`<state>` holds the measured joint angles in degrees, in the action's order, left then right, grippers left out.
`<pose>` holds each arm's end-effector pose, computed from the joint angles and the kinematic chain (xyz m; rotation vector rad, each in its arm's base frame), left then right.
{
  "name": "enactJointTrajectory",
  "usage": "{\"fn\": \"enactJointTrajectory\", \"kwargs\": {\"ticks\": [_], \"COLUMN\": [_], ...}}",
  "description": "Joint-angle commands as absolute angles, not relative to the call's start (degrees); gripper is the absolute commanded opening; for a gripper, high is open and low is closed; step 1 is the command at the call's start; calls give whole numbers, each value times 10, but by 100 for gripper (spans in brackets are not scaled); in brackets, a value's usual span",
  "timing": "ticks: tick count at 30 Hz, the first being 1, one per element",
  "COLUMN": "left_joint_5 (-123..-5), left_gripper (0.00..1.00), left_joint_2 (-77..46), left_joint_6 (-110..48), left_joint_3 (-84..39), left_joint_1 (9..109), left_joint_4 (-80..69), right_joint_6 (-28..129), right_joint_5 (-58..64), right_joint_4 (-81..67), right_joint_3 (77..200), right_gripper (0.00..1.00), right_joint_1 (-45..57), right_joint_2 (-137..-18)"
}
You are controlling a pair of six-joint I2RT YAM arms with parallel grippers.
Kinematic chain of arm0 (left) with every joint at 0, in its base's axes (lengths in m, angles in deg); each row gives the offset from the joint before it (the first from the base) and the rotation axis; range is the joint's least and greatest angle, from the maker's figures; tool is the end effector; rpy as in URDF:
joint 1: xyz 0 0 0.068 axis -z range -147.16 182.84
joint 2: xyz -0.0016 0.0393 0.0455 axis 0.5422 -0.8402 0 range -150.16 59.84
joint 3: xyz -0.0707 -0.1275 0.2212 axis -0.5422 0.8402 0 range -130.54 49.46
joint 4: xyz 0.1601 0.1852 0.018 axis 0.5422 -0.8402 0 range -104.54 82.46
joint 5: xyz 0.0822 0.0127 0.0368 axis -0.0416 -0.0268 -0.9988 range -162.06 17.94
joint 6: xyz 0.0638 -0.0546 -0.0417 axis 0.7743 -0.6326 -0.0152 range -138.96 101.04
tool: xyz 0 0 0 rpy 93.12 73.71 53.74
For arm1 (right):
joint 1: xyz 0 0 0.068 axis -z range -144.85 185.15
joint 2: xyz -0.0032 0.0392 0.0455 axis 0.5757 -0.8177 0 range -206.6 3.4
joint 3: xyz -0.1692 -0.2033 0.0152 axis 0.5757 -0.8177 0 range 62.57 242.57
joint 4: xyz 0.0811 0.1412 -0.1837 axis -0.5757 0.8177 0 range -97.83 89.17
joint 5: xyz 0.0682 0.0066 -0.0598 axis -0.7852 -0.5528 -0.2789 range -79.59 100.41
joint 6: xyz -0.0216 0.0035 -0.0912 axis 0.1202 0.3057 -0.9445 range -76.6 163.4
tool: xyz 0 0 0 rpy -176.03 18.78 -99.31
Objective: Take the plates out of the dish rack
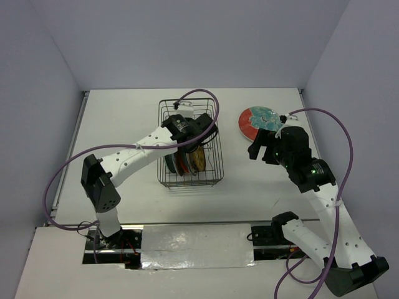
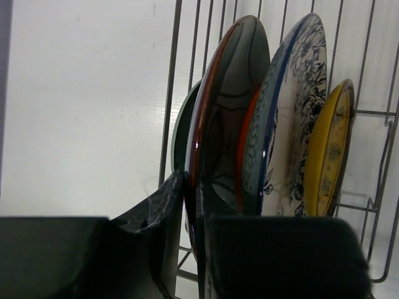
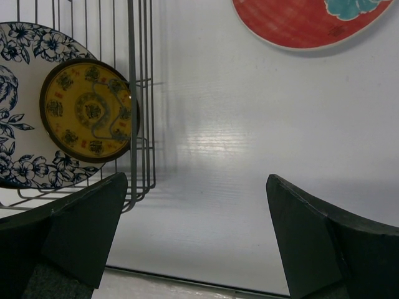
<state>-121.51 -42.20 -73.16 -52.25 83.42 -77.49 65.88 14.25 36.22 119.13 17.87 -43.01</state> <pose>0.2688 -0.2258 0.3010 -0.2498 2.2349 0.3210 0.1820 0.0507 0.3097 0.1378 2.1750 0.3260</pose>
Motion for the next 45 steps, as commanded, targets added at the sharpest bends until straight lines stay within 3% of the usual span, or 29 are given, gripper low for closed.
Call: {"fn": "enactJointTrajectory", "kwargs": {"ticks": [1, 11, 45], "left_joint_5": [-1231, -1255, -1295], "left_gripper": [21, 0, 0], "left_joint_2": [-432, -439, -362], "left_joint_6": [-740, -715, -560], "left_joint_3": [-543, -612, -776], "left_joint_1": [836, 836, 807], "left_joint_4": [-798, -839, -860], "right_joint_6": [658, 661, 658], "right_joint_5": [136, 125, 107], "right_joint_4": [338, 335, 331], "right_joint_3": [1183, 1177, 1194], "right_gripper": [100, 100, 100], "right_joint_1": [176, 175, 176], "right_joint_2": [-420, -415, -436]}}
